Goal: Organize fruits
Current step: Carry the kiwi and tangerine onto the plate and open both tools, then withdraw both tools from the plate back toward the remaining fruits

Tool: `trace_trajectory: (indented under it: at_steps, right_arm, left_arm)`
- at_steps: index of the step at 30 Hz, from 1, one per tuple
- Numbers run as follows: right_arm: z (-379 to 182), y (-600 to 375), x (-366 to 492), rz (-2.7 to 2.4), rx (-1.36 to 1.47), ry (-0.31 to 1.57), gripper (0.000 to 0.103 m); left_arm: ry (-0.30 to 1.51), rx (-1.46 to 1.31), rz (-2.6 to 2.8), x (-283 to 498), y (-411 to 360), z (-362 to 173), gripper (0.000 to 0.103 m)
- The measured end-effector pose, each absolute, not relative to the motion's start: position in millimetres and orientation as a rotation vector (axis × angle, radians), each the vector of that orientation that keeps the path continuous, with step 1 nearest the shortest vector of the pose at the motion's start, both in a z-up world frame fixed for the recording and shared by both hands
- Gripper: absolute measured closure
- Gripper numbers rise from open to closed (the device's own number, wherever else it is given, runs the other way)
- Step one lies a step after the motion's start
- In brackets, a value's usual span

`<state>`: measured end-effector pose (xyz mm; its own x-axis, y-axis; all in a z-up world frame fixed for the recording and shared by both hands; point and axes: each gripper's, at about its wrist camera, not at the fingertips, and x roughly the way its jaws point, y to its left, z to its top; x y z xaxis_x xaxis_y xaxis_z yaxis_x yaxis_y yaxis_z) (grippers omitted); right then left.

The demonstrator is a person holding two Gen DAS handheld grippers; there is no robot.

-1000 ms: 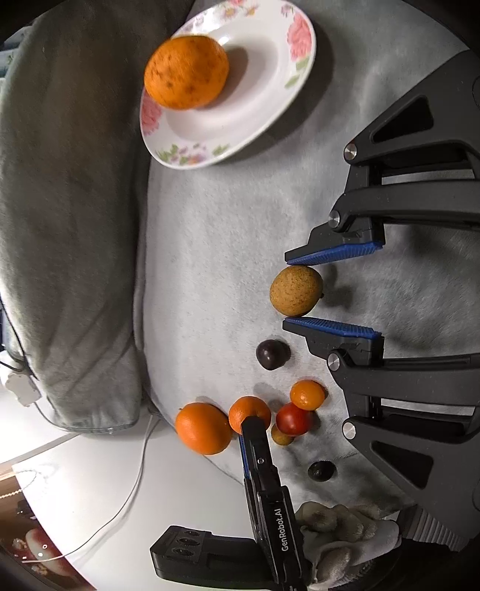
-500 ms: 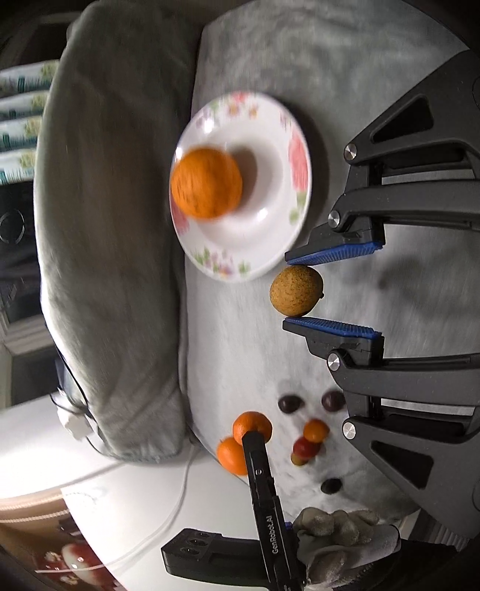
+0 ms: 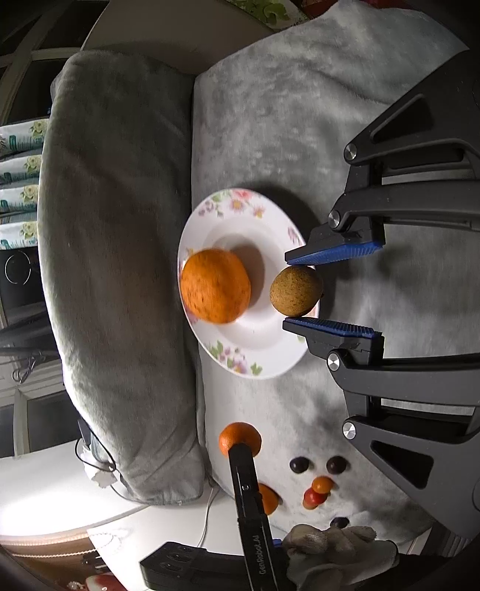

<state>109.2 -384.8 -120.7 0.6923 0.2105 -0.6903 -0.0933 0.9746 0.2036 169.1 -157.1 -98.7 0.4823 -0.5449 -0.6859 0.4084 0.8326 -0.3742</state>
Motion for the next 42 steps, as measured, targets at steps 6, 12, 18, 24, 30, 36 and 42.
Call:
trace_trajectory:
  at_steps: [6,12,18,24,30,36,42]
  right_arm:
    - [-125.3,-393.4,114.9,0.161,0.155,0.794,0.073]
    - [-128.8,-393.3,120.3,0.164,0.146,0.799,0.073]
    - [-130.1,-393.5,122.8,0.162,0.146,0.793,0.073]
    - [-130.1,-395.0,123.5,0.158,0.145,0.788,0.068]
    - [-123.0,-392.5,117.5,0.146,0.118,0.751,0.031]
    - [-120.0,-390.3,114.7,0.141,0.113,0.736,0.014]
    - [-118.9,-384.6,113.3,0.146,0.089,0.746,0.009]
  left_arm:
    - [0.918,-0.134,-0.599,177.9,-181.4,-105.0,0.074]
    - [0.937,-0.112,-0.603,184.7,-195.2,-108.6,0.074]
    - [0.942,-0.094,-0.601,188.7,-201.2,-109.9,0.074]
    - [0.933,-0.09,-0.601,191.0,-204.3,-107.8,0.072]
    - [0.898,-0.106,-0.584,191.2,-200.0,-99.0,0.046]
    - [0.882,-0.096,-0.582,189.3,-199.6,-92.7,0.028]
    - [0.885,-0.083,-0.572,188.0,-202.0,-92.8,0.023]
